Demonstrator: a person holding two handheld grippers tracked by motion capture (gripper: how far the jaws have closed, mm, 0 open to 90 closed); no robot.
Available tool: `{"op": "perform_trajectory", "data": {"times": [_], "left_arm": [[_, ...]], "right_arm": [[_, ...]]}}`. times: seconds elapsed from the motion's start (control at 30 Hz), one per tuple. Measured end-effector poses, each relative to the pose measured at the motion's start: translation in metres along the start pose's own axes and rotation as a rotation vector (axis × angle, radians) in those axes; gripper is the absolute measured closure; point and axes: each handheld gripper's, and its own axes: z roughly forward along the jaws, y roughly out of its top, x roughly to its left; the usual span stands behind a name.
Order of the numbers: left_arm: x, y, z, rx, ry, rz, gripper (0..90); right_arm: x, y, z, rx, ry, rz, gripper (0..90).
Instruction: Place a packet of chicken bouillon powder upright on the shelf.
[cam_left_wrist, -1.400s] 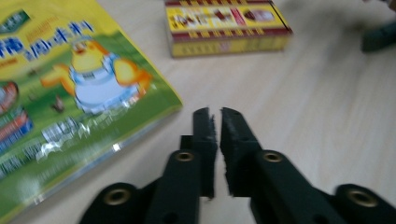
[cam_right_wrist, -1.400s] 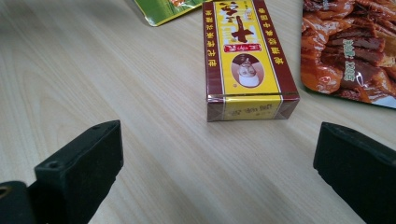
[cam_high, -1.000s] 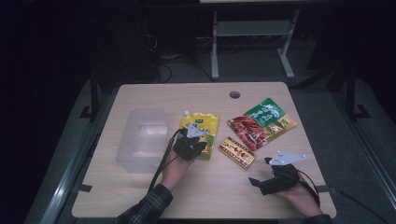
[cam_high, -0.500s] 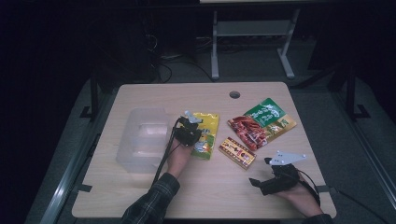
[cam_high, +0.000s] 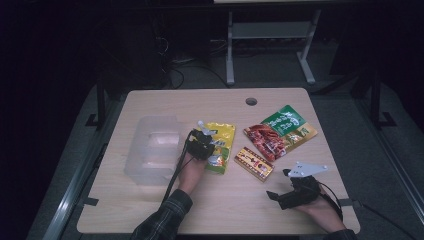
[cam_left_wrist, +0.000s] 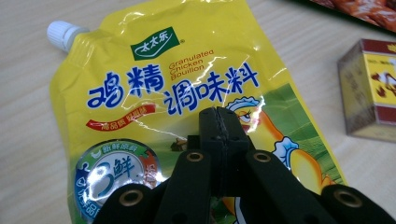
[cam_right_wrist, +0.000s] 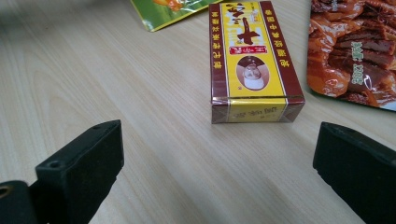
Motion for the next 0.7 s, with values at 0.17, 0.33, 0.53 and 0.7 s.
{"op": "perform_trajectory", "data": {"times": [0.17, 0.33, 0.53, 0.7], "left_arm": [[-0.004, -0.009, -0.007, -0.011, -0.020, -0.015, 90.0], [-0.007, -0.017, -0.016, -0.001, -0.041, -0.008, 90.0], [-0.013, -0.025, -0.023, 0.005, -0.059, 0.001, 90.0], [-0.019, -0.032, -0.030, 0.005, -0.070, 0.006, 90.0]], "right_arm": [[0.000, 0.000, 0.001, 0.000, 0.003, 0.001, 1.4], [0.000, 0.000, 0.001, 0.004, -0.001, -0.002, 1.5], [-0.001, 0.000, 0.002, 0.003, -0.002, -0.003, 1.5], [0.000, 0.000, 0.002, 0.004, -0.001, 0.000, 1.5]]}}
